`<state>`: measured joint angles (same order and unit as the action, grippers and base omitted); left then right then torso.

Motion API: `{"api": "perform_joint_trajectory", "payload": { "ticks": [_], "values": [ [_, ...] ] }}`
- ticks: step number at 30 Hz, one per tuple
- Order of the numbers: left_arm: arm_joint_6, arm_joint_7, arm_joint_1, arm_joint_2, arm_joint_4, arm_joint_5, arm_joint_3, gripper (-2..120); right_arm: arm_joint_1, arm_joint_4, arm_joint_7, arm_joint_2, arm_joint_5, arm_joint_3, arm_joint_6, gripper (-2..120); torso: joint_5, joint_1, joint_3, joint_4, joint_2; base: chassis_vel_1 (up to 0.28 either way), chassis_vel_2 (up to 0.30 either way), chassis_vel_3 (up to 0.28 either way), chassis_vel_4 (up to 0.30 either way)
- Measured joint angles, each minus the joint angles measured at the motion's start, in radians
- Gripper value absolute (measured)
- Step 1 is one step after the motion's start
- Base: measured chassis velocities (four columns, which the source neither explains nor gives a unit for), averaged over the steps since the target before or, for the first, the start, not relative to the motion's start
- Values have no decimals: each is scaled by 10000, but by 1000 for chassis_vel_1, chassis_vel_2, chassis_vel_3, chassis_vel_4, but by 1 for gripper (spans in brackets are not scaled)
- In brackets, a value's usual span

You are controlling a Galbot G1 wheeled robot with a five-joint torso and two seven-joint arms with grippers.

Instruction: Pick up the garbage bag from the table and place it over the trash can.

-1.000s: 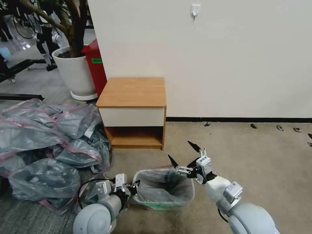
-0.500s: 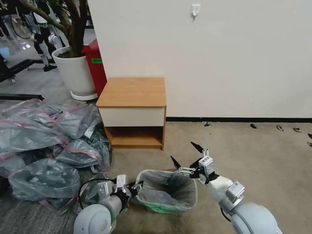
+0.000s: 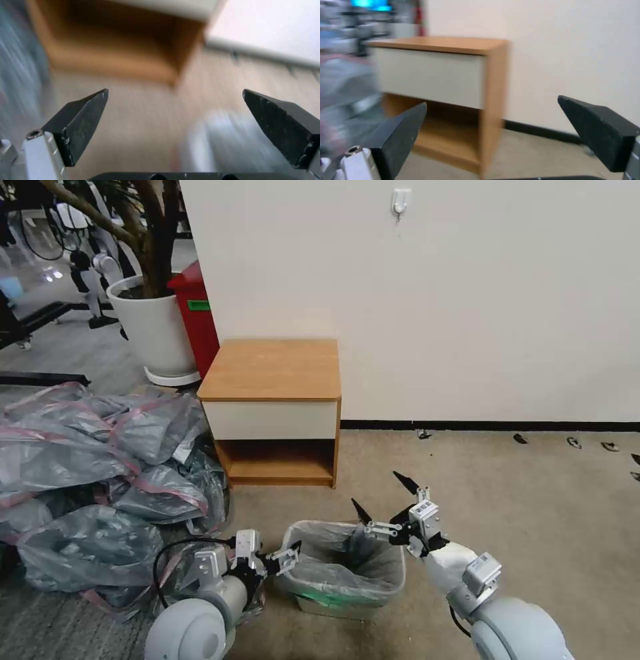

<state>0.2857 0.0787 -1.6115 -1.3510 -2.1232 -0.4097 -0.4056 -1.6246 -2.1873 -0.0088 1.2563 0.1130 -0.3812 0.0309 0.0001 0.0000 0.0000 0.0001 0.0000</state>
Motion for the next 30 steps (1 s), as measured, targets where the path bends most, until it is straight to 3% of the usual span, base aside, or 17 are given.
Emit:
{"api": "perform_joint_trajectory", "payload": {
  "ticks": [1, 2, 3, 5, 10, 17, 30],
  "values": [
    [-1197, -173, -8, -3, 330, 629, -38, 99, -133, 0, 394, 199, -26, -32, -17, 100, -1, 0, 0, 0, 0, 0, 0, 0, 0],
    [-1197, -173, -8, -3, 330, 629, -38, 99, -133, 0, 394, 199, -26, -32, -17, 100, -1, 0, 0, 0, 0, 0, 0, 0, 0],
    [-2352, -359, -9, 6, 639, 1226, -141, 99, -308, 31, 767, 408, -75, -122, -102, 100, -5, 0, 0, 0, 0, 0, 0, 0, 0],
    [-3478, -604, -99, 69, 904, 1722, -305, 99, -598, 239, 1185, 764, -248, -414, -479, 100, -2, 0, 0, -1, 0, 0, 0, 0, 0],
    [-4293, -711, -329, 3, 1274, 2076, -426, 100, -1254, 1001, 1628, 1284, -580, -686, -1753, 100, -2, 0, 0, -1, 0, 0, 0, 0, 0],
    [-4479, -646, -256, -226, 1371, 2116, -465, 100, -1373, 1611, 1568, 1595, -1078, -849, -2778, 100, -1, 0, 0, -1, 0, 0, 0, 0, 0],
    [-4484, -613, -225, -261, 1376, 2024, -508, 100, -1443, 1569, 1354, 1596, -868, -877, -2745, 100, -1, 0, 0, -1, 0, 0, 0, 0, 0]
  ]
}}
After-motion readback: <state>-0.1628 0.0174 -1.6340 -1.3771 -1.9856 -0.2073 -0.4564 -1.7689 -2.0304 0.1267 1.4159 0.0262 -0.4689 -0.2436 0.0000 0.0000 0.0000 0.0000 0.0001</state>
